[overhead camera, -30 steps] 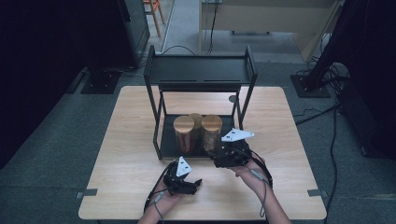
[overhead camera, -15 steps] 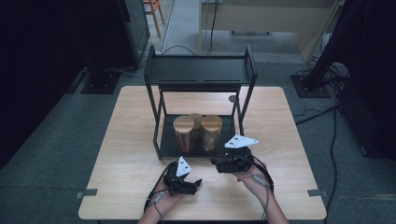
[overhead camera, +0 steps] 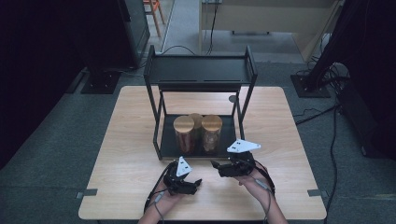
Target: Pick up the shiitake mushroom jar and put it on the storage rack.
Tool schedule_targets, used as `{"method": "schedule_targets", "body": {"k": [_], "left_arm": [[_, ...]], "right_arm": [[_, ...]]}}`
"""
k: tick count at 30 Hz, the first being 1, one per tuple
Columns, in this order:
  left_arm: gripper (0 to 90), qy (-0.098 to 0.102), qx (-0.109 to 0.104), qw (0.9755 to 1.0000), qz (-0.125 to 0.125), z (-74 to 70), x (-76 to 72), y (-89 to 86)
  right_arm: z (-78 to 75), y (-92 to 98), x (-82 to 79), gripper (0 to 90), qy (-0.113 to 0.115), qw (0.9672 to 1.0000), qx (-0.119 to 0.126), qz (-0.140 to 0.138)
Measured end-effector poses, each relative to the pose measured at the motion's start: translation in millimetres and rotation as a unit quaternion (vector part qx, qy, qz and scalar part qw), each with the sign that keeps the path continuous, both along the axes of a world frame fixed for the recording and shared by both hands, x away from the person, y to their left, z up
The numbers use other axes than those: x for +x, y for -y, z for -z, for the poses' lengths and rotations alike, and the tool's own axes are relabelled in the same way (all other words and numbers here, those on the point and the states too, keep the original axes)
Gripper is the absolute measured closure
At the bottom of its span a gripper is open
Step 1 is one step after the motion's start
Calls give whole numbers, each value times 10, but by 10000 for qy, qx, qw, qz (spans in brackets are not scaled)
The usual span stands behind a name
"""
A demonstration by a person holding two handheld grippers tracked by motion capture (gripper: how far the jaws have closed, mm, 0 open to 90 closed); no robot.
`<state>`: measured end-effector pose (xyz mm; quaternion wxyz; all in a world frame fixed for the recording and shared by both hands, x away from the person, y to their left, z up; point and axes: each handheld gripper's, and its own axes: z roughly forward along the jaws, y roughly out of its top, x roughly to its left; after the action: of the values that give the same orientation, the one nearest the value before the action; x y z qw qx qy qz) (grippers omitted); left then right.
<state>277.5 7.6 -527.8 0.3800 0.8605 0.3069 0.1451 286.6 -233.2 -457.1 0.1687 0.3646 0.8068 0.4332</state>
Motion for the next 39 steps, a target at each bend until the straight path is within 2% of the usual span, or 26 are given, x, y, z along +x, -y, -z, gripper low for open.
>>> {"method": "schedule_targets", "body": {"k": [14, 18, 24, 36, 39], "left_arm": [[198, -1, -1, 10000, -7, 0, -1, 0], [198, -2, -2, 10000, -6, 0, -1, -1], [198, 0, -2, 10000, -7, 1, -1, 0], [198, 0, -3, 10000, 5, 0, -2, 0], [198, 0, 2, 10000, 13, 0, -2, 0]], "right_arm": [[69, 30, -88, 204, 300, 9990, 166, -277], [104, 47, -105, 204, 336, 9986, 280, -314], [176, 68, -117, 204, 375, 9982, 292, -358], [306, 124, -109, 204, 373, 9971, 520, -422], [335, 120, -112, 204, 438, 9966, 501, -475]]}}
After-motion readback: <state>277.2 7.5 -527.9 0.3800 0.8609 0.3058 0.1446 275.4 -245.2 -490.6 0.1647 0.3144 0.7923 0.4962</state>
